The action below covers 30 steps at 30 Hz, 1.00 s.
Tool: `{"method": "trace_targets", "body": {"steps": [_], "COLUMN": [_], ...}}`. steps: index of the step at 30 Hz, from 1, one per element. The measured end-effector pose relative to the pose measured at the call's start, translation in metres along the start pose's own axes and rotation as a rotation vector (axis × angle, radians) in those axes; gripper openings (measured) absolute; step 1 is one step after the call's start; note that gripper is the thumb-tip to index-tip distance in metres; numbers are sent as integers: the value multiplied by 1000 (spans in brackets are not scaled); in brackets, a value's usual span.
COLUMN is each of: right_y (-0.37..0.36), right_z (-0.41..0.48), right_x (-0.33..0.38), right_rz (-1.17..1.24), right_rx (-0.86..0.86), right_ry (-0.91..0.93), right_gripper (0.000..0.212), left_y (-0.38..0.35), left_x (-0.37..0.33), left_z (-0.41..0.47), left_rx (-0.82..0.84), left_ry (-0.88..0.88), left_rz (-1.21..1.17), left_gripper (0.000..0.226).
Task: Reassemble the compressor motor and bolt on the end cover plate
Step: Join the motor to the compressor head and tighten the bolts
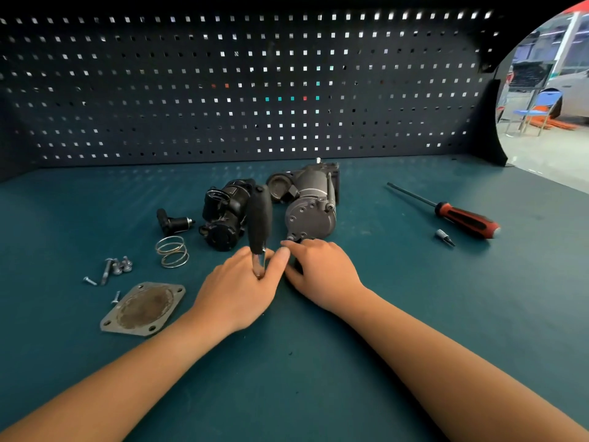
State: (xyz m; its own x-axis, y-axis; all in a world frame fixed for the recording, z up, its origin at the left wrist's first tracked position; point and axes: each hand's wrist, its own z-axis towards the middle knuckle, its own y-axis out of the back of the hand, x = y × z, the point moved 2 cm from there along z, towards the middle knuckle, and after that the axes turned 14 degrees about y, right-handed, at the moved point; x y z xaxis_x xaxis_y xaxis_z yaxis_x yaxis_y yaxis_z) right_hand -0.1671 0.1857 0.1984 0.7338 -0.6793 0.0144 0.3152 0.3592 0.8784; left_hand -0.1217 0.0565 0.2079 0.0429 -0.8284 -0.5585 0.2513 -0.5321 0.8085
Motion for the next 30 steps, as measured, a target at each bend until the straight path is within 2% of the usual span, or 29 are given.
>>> {"method": "trace_targets", "body": {"steps": [3, 4, 6, 10, 12, 14, 16, 18, 21, 22, 25, 28, 30], "right_y": [2, 3, 4, 3, 2, 1, 2, 1, 1, 1, 0, -1, 0], "right_z": [-1, -2, -3, -3, -2, -2, -1, -1, -1, -1, 0, 0, 0], "right_x": [7, 7, 6, 4, 4, 4, 3, 2, 3, 3, 4, 5, 5], "right_rz": [88, 124, 165, 175, 188, 173, 174, 163, 134, 135, 108, 120, 127], "right_rx": [2, 6, 33, 92, 97, 100, 114, 141, 129, 114, 138, 150, 133], "right_ry": [45, 37, 4, -10, -14, 6, 20, 19, -8, -16, -3, -24, -50], "right_gripper": [24, 21, 17, 18, 17, 20, 23, 25, 28, 29, 29, 34, 37], "left_y": [-3, -5, -6, -9, -10, -11, -9, -3, 12, 17, 29, 34, 34], "left_x": [2, 2, -2, -3, 0, 2, 1, -3, -15, -19, -24, -26, -26], "left_z": [0, -1, -6, -7, -6, -3, -1, -1, -5, -7, -12, -11, -8], "left_rx": [-105, -132, -157, -141, -146, -154, -126, -53, 86, 129, 209, 243, 201], "left_ry": [-110, -141, -198, -252, -226, -168, -123, -107, -157, -182, -201, -72, -24], "left_rz": [182, 207, 143, 87, 49, 56, 36, -116, -555, -655, -879, -1099, -1079], "left_gripper": [59, 54, 36, 35, 46, 68, 76, 67, 18, 14, 17, 4, 18]}}
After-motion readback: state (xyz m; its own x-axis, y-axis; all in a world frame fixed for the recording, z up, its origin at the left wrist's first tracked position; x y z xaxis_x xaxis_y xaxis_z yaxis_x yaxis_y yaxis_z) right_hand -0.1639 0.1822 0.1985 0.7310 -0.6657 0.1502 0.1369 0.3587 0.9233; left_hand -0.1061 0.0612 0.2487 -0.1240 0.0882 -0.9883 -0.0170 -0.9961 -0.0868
